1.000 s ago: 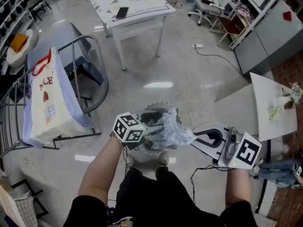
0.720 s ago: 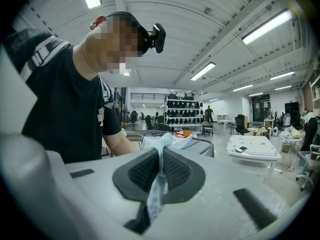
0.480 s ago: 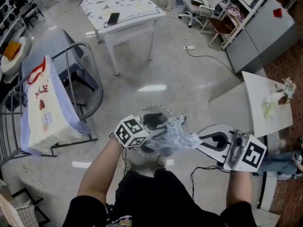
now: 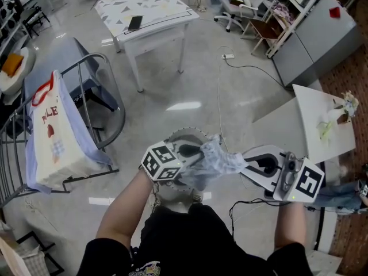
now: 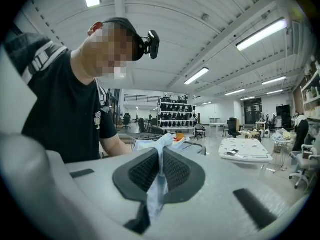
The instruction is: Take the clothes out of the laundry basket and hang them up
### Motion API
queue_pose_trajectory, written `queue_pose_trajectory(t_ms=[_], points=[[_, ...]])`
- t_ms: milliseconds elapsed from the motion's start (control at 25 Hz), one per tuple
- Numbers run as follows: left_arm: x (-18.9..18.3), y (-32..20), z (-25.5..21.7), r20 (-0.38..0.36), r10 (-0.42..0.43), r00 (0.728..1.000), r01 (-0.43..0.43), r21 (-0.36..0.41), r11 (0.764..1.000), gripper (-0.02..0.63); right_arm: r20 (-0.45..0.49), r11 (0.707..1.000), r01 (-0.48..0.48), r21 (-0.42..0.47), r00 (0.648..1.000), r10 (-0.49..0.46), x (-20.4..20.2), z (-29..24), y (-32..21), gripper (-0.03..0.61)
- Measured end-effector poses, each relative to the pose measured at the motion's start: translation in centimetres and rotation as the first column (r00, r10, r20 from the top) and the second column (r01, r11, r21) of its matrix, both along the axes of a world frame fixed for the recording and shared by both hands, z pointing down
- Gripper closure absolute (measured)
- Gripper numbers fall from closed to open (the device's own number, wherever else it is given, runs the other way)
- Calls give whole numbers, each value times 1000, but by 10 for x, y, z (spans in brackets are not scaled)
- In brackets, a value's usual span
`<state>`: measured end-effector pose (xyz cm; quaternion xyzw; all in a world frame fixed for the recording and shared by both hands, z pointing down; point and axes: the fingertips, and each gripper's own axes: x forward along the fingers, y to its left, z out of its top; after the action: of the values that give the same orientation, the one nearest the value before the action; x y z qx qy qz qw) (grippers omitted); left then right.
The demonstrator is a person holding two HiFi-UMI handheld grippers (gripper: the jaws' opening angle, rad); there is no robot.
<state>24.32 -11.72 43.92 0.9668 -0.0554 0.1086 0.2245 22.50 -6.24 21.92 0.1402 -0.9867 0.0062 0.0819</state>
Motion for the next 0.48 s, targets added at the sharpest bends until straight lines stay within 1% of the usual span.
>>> queue_pose_trajectory(t_ms=[120, 200, 240, 280, 360, 480], points=[[-19, -22, -7, -34, -125, 992, 125, -21, 992, 600, 24, 998, -56, 5, 998, 56, 10, -1, -9, 563], [-37, -37, -14, -36, -220, 975, 220, -8, 975, 600, 12, 990, -142, 21, 990, 142, 19, 3, -25, 563], [-47, -44, -18, -33, -268, 963, 268, 9, 963, 600, 1, 980, -197, 26, 980, 197, 24, 6, -34, 563], [-57, -50, -24, -29, -313, 949, 314, 31, 949, 600, -12, 966, -256, 26, 967, 256, 30, 9, -43, 563], [-76, -59, -37, -23, -389, 921, 389, 89, 917, 600, -35, 928, -371, 22, 928, 371, 43, 16, -61, 563], [-100, -66, -60, -28, -475, 879, 473, 168, 865, 600, -45, 869, -496, 10, 867, 495, 58, 24, -80, 563]])
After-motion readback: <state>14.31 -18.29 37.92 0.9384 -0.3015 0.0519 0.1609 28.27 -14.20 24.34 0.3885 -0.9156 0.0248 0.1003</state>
